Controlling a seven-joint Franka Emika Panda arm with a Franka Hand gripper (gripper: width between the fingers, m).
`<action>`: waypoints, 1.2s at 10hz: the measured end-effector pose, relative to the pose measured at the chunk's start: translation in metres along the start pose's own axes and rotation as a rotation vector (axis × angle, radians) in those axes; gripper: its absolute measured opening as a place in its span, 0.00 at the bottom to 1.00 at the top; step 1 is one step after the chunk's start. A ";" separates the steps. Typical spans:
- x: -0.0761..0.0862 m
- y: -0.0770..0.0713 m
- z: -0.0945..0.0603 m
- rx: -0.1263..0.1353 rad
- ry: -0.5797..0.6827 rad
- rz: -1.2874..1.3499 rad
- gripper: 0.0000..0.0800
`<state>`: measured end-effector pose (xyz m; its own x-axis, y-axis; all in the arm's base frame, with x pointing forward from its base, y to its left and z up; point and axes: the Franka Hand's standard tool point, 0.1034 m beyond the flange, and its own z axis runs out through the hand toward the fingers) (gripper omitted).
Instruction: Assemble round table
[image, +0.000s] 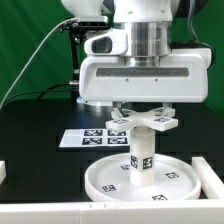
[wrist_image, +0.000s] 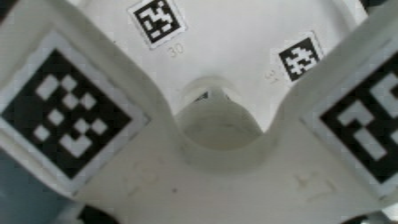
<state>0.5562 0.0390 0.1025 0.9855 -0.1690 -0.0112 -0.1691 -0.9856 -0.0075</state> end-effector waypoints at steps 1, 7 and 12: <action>-0.002 0.001 0.005 -0.003 -0.008 0.000 0.57; 0.004 0.000 0.005 0.005 0.018 0.018 0.57; 0.006 -0.001 0.006 0.045 -0.005 0.525 0.57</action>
Offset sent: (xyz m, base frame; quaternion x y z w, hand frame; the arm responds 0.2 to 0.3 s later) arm 0.0000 0.0000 0.0000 0.0000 0.0000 0.0000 1.0000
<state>0.5618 0.0391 0.0960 0.7680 -0.6397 -0.0295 -0.6404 -0.7668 -0.0430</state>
